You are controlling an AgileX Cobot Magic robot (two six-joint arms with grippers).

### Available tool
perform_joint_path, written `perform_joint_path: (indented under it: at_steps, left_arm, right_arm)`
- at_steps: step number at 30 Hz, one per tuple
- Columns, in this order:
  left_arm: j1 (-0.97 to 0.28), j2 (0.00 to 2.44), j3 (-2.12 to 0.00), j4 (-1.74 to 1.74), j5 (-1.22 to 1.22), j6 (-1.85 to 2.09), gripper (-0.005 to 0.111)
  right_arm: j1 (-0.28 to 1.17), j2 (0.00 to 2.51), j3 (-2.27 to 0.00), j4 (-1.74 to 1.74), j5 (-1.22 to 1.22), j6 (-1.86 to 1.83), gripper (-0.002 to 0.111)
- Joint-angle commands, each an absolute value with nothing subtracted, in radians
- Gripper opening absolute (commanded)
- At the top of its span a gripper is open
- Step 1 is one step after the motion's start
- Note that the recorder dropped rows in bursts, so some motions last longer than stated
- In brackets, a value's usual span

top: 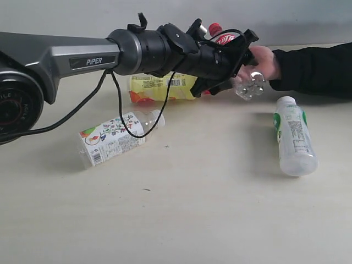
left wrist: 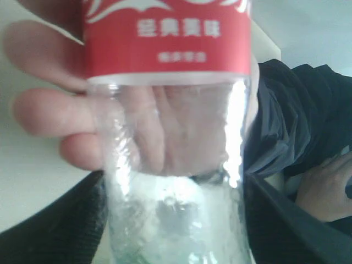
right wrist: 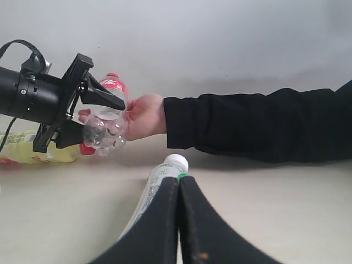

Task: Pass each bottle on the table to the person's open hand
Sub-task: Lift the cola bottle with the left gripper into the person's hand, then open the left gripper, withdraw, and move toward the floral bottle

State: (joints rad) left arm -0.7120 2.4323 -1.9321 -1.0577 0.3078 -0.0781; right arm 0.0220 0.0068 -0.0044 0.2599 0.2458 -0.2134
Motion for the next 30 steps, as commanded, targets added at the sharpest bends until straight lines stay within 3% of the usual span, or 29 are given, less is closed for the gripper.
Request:
perform_joint_path:
  at_steps: [1,7,16,23,24,30]
  left_arm:
    - [-0.706,2.432,-1.942,-1.062,0.328,-0.039,0.071]
    - [-0.706,2.427,-1.942,-1.064,0.366,-0.030,0.077]
    - [-0.697,2.299,-1.942,-1.076,0.577,0.128,0.077]
    - [-0.697,2.102,-1.942,-0.814,0.841,0.209,0.076]
    - [-0.697,2.074,-1.942,-0.747,0.897,0.209,0.072]
    - [-0.697,1.981,-1.942,-0.513,1.151,0.207,0.011]
  right_arm:
    - [0.024,0.000,0.000,0.262,0.238,-0.213,0.000]
    - [0.024,0.000,0.000,0.262,0.238,-0.213,0.000]
    - [0.024,0.000,0.000,0.262,0.238,-0.213,0.000]
    - [0.024,0.000,0.000,0.262,0.238,-0.213,0.000]
    - [0.024,0.000,0.000,0.262,0.238,-0.213,0.000]
    - [0.024,0.000,0.000,0.262,0.240,-0.213,0.000]
